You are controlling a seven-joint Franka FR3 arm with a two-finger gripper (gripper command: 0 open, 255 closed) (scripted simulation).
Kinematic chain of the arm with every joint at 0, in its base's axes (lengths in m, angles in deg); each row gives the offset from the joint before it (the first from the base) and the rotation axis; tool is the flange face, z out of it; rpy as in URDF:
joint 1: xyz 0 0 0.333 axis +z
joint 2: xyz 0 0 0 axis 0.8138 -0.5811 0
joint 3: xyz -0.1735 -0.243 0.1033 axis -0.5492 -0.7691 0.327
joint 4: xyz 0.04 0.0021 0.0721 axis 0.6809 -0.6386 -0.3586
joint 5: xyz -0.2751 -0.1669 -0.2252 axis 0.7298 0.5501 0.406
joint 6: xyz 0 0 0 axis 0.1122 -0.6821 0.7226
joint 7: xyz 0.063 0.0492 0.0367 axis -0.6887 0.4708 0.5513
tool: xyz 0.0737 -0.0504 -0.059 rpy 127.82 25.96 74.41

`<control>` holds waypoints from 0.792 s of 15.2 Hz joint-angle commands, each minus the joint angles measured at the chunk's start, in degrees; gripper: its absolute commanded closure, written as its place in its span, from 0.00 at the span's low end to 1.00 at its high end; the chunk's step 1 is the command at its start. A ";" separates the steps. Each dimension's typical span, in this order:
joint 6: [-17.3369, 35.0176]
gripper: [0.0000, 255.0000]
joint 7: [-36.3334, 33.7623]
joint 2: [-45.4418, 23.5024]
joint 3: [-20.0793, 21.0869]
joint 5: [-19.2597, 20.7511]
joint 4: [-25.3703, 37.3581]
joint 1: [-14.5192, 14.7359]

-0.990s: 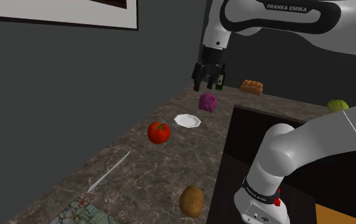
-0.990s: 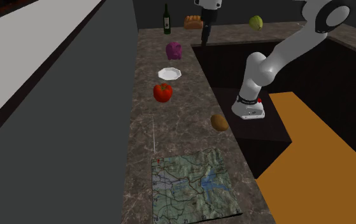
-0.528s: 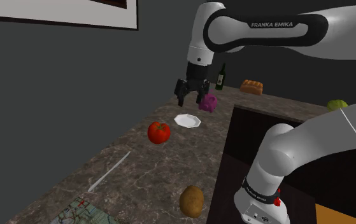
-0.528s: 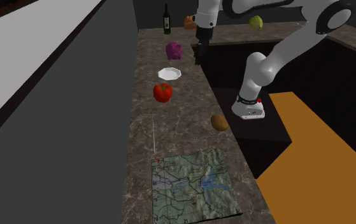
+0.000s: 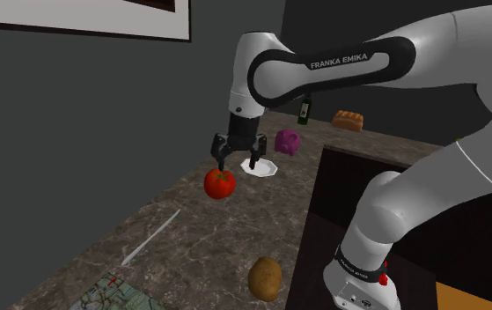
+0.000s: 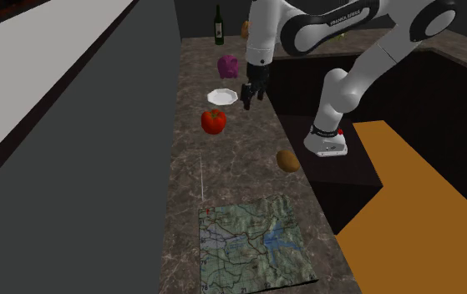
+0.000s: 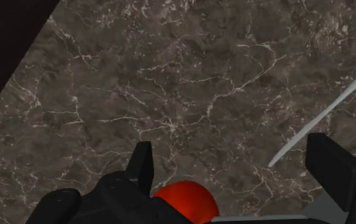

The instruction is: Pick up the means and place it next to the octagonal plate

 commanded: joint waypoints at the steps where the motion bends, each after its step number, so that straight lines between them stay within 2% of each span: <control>1: 3.55 0.00 -5.35 -3.84 3.21 -0.61 0.58 -0.70; 7: 12.33 0.00 -21.22 -16.47 11.71 1.45 4.57 -3.78; 12: 18.38 0.00 -36.97 -29.71 17.14 9.04 10.26 -6.12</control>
